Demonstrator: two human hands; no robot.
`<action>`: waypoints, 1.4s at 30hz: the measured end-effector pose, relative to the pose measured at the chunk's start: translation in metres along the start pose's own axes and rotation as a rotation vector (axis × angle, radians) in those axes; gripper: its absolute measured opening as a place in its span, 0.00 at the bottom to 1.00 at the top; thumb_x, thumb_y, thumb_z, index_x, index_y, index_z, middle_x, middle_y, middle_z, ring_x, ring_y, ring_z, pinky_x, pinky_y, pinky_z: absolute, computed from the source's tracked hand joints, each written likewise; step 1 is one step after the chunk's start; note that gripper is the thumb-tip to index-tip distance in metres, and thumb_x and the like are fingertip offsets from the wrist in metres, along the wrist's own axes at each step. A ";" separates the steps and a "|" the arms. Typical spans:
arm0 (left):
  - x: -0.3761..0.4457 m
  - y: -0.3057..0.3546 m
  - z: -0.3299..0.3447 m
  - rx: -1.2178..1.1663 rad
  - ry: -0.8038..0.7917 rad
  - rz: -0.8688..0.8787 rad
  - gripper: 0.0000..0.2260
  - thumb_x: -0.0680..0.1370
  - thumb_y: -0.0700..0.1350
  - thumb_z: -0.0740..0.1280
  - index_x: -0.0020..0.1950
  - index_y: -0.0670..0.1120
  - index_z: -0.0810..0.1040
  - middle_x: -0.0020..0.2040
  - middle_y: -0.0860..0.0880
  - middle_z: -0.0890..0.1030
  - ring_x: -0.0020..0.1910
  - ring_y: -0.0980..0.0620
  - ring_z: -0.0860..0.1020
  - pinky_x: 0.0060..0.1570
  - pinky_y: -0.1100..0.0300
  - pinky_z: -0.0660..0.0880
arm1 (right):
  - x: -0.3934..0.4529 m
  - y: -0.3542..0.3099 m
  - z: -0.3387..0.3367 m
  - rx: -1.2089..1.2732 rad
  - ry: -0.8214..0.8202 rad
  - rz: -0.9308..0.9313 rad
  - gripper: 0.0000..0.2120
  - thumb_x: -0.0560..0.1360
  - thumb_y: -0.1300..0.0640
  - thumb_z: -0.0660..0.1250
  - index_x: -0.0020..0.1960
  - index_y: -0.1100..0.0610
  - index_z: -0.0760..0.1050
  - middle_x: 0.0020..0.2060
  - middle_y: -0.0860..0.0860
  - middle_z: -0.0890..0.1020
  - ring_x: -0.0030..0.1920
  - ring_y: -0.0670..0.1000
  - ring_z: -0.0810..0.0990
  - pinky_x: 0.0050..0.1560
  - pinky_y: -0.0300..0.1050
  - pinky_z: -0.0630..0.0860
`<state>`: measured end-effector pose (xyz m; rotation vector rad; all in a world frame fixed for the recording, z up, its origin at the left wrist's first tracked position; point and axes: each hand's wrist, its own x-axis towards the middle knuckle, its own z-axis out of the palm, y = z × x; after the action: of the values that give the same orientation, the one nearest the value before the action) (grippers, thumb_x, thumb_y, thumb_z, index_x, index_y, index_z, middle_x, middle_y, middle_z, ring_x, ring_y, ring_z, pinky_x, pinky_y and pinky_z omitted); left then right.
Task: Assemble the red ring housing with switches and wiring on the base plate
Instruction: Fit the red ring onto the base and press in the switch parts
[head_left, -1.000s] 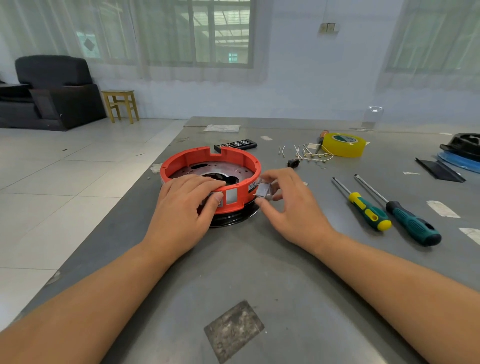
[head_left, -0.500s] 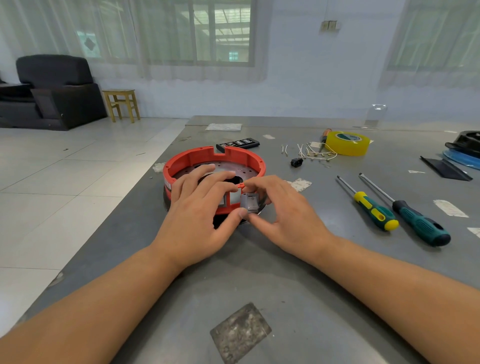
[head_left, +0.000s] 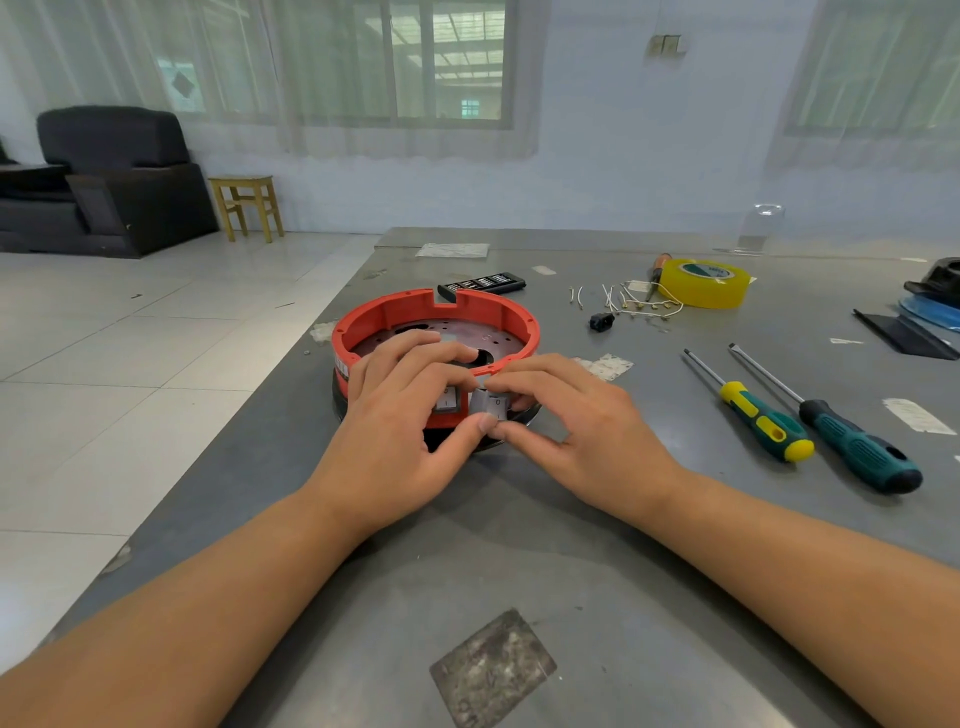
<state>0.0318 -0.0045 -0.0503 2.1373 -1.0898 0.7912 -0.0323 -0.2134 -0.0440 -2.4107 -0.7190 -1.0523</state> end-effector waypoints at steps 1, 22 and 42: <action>0.000 0.000 0.000 -0.004 -0.005 -0.001 0.16 0.79 0.57 0.67 0.58 0.48 0.83 0.67 0.54 0.80 0.75 0.49 0.69 0.73 0.51 0.62 | 0.000 0.001 0.000 -0.005 0.002 -0.004 0.16 0.79 0.54 0.72 0.65 0.59 0.80 0.60 0.52 0.82 0.62 0.48 0.80 0.65 0.42 0.76; 0.003 -0.012 -0.007 0.022 -0.054 -0.185 0.14 0.83 0.50 0.60 0.65 0.52 0.82 0.58 0.55 0.83 0.64 0.51 0.76 0.71 0.50 0.61 | 0.004 0.009 0.002 -0.210 -0.013 -0.087 0.13 0.77 0.60 0.75 0.60 0.62 0.82 0.57 0.55 0.83 0.56 0.54 0.83 0.58 0.48 0.80; 0.003 -0.013 -0.002 0.031 -0.033 -0.175 0.14 0.83 0.52 0.60 0.63 0.51 0.81 0.56 0.56 0.82 0.64 0.53 0.75 0.70 0.54 0.60 | 0.009 0.010 0.007 -0.322 -0.034 -0.128 0.13 0.78 0.59 0.74 0.61 0.61 0.82 0.56 0.56 0.83 0.56 0.54 0.82 0.60 0.46 0.79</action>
<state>0.0437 0.0021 -0.0500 2.2430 -0.8978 0.6976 -0.0171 -0.2142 -0.0434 -2.6879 -0.7751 -1.2643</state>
